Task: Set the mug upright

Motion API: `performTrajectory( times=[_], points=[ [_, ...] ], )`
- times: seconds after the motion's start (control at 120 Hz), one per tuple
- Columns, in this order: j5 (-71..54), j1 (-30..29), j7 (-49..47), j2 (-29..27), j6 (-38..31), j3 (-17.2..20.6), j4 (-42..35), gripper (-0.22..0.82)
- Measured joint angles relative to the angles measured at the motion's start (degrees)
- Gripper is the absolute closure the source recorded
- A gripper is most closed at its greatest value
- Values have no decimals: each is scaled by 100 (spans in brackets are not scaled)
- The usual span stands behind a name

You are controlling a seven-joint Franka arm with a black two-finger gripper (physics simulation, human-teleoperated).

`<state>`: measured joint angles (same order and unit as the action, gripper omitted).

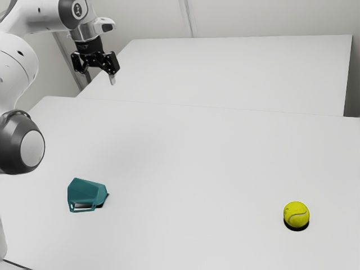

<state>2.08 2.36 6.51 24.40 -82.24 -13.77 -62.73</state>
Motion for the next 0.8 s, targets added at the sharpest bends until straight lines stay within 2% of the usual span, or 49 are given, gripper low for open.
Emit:
performTrajectory(
  times=[0.167, 0.233, 0.375, 0.492, 0.708, 0.8],
  points=[
    [5, -28, 117, -201, 24, -11, -280, 0],
    [125, -31, 149, -645, -130, 42, -1127, 0],
    [690, -194, 226, -2200, -572, -42, -3544, 0],
    [1127, -353, 379, -2928, -858, -317, -4597, 0],
    [1622, -364, 1109, -3280, -1119, -1097, -5662, 0],
    [1671, -439, 1517, -3299, -1170, -1281, -5878, 0]
  ],
)
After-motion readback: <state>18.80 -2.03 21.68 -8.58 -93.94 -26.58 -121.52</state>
